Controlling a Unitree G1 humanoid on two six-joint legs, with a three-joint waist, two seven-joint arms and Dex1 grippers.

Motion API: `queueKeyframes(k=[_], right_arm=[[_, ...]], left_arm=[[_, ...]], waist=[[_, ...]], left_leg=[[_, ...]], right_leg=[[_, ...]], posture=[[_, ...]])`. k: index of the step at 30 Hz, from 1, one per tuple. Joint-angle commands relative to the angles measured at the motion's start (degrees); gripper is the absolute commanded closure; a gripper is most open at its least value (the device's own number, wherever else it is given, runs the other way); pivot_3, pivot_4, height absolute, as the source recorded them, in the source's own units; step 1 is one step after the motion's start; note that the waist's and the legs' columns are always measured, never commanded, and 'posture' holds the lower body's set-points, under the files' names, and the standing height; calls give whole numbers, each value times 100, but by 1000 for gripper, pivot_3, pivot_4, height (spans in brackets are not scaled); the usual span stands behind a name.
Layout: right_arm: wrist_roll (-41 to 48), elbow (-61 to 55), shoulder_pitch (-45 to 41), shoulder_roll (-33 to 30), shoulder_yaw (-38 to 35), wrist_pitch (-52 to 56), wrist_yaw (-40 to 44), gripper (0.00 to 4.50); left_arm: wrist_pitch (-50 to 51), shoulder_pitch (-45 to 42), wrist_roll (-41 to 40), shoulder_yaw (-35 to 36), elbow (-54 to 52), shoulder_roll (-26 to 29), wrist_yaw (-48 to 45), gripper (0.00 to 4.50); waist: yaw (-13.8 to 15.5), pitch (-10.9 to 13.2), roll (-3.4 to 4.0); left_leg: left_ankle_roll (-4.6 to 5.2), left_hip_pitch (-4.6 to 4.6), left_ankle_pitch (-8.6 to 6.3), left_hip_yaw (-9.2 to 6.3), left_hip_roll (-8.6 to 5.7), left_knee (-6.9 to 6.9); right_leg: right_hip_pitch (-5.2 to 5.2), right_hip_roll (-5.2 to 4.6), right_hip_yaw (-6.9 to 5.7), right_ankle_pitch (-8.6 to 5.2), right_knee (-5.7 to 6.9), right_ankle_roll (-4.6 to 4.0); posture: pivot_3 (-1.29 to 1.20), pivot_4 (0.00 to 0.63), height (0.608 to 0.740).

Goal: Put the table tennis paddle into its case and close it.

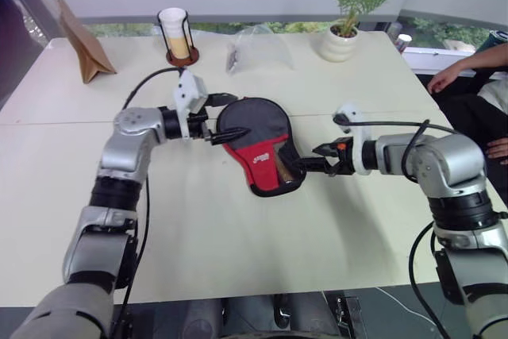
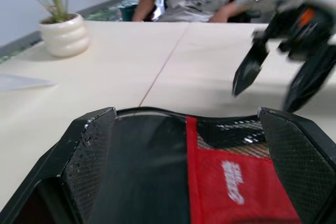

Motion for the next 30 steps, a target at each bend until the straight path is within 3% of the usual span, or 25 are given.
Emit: queueKeyframes(k=[1,15,18,23,26,28,30], right_arm=[[-161,258,-131,105,171,-256,183,77],[-323,1008,-251,740,525,-313,687,77],[-324,1063,-281,851,587,-256,777,913],[-343,1044,-247,979,640,-132,836,3290],[-315,952,-131,1030,621,19,816,3717],[-249,857,-49,1050,540,173,776,4392],[-190,754,16,1047,469,303,744,4467]], left_arm=[[371,299,-248,272,-798,238,221,0],[873,1062,-582,865,-1703,923,862,0],[875,1092,-606,875,-1748,944,929,0],[837,1134,-619,875,-1758,966,1013,0],[801,1133,-621,862,-1739,956,1071,0],[779,1117,-620,847,-1718,943,1094,0],[763,1100,-617,834,-1699,931,1108,0]], waist=[[-2,0,0],[-115,-1,-1],[-123,-1,0],[-109,-1,0],[-107,-4,-1],[-104,-5,-1],[-100,-5,-1]], left_leg=[[0,0,0,0,0,0],[0,6,0,-2,2,0],[0,9,0,-2,3,-1],[-1,9,0,-1,4,-4],[-1,10,0,0,4,-4],[-1,11,0,-1,4,-4],[-1,10,0,-1,4,-4]], right_leg=[[1,0,0,0,0,0],[4,3,-1,0,0,0],[4,6,-1,0,2,0],[4,6,-1,0,3,0],[5,5,-1,0,2,0],[5,5,-1,0,2,0],[6,5,-1,-1,2,0]], posture=[[0,150,740],[0,150,740],[0,150,740],[0,150,740],[0,150,740],[0,150,740],[0,150,740]])
